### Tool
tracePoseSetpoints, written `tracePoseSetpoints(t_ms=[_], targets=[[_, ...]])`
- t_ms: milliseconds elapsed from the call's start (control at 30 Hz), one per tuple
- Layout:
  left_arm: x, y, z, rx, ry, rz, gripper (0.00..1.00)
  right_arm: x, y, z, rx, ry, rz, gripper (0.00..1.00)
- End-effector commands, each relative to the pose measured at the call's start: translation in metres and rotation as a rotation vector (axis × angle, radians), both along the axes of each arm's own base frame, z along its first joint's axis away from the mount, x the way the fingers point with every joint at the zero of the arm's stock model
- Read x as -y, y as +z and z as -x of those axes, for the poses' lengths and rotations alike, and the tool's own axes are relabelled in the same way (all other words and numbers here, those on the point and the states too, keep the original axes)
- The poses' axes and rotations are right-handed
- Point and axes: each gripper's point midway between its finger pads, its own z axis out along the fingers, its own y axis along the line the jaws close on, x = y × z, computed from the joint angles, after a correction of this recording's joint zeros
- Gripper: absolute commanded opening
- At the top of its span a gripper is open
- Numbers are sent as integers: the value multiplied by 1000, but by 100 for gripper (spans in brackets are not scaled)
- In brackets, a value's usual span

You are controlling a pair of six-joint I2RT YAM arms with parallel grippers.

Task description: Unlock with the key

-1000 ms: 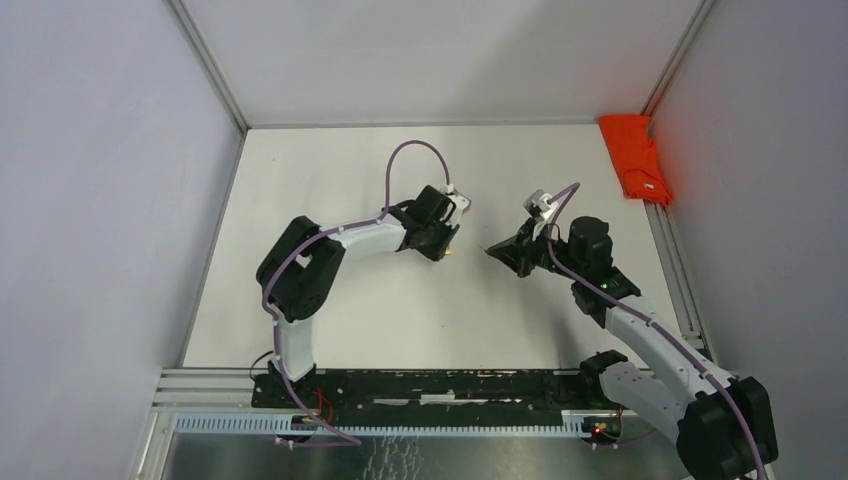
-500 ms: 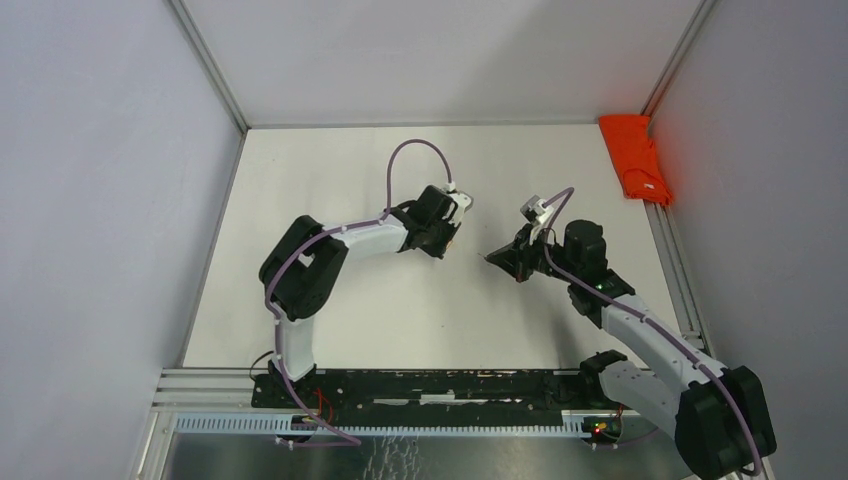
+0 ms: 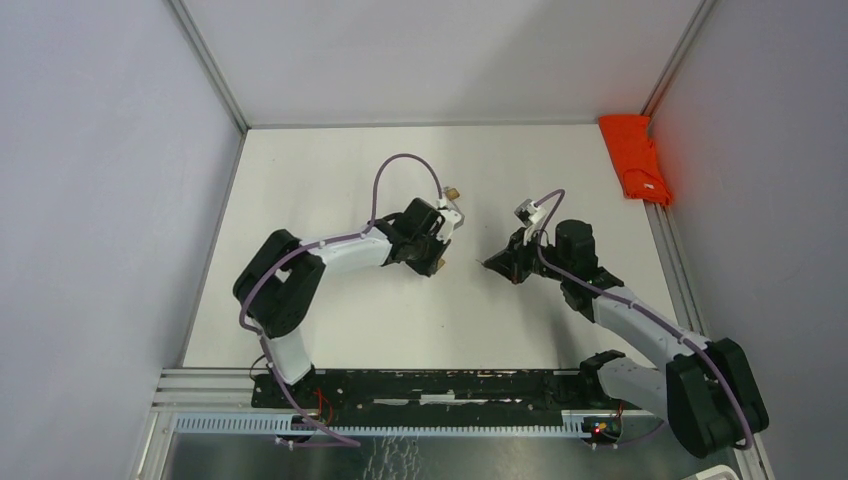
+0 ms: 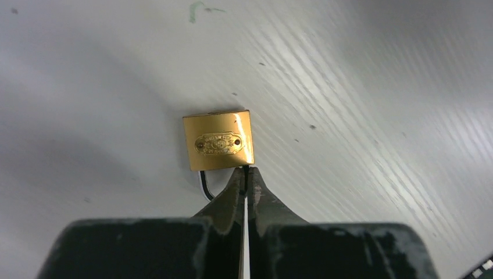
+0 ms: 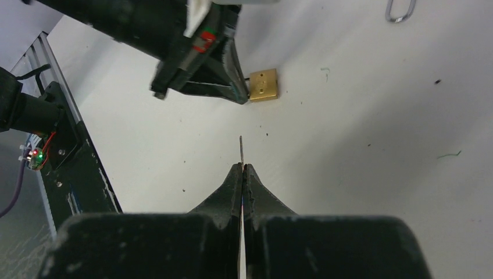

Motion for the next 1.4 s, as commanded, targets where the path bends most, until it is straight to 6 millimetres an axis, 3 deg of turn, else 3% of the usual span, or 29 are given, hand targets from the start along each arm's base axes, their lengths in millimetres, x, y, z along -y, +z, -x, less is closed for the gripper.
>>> tracePoseSetpoints(t_ms=[0,100,333,433,567,700,833,967,1100,1367], targets=[[22,34,25,-36,-105,112,2,-5,-4,-7,-15,4,-20,0],[31,57,36,-23,-169,99,2,-11,-7,-3,-43,46,-36,0],[22,133,50,122,-241,14,2,-14,5,4,-34,78,-70,0],[14,143,51,165,-248,16,2,-13,3,5,-44,77,-61,0],[16,133,40,171,-162,12,2,-10,1,4,-50,44,-53,0],[21,103,48,30,-39,24,6,8,0,-3,-33,-54,24,0],[18,71,67,-58,16,12,33,20,10,-5,12,-116,68,0],[2,61,62,0,99,-11,51,23,21,-3,39,-126,67,0],[0,47,59,-1,148,-23,55,23,28,0,54,-118,60,0],[19,19,59,4,154,-47,58,23,36,1,76,-114,53,0]])
